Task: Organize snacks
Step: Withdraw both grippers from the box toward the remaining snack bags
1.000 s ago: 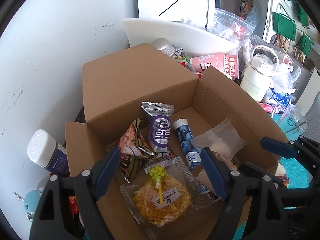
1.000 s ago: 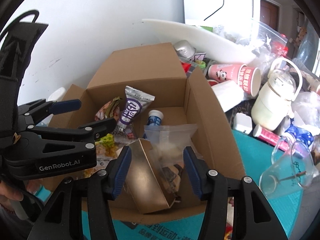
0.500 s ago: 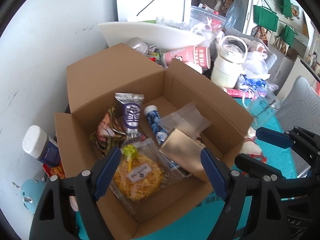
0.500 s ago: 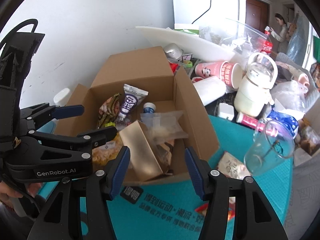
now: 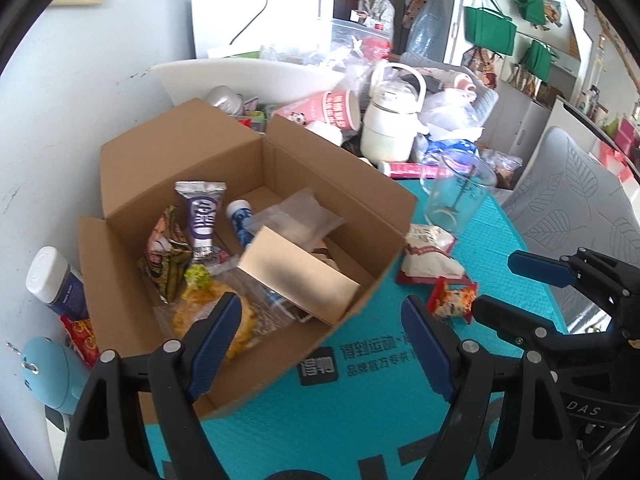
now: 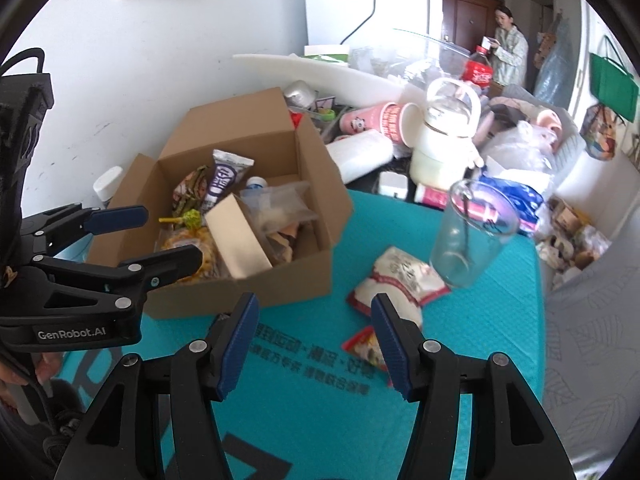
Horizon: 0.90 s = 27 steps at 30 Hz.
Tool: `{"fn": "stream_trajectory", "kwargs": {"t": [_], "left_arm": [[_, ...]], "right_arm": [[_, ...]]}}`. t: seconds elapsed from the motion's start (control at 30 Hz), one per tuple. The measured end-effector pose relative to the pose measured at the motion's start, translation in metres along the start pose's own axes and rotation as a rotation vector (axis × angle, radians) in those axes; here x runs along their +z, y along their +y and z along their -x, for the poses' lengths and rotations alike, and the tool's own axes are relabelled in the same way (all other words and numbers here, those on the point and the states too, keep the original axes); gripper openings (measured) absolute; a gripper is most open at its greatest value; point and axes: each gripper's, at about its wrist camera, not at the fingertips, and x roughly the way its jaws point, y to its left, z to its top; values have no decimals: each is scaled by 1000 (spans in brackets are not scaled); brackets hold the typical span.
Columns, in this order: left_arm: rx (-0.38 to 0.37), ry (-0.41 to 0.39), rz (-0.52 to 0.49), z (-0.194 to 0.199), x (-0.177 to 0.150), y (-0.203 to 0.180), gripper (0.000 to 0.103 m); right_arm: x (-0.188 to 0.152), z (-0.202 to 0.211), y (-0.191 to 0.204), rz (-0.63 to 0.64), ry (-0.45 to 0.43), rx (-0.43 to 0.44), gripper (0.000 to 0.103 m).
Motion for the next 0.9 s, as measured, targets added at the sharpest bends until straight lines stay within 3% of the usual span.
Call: {"fn": "stream_trajectory", "kwargs": {"t": [0.43, 0.9], "left_arm": [[-99, 69, -79, -30, -18, -58, 82], [-181, 183, -110, -87, -17, -103, 82]], "right_arm": [[-49, 5, -43, -84, 65, -62, 58], [-79, -22, -96, -205, 178, -43, 59]]}}
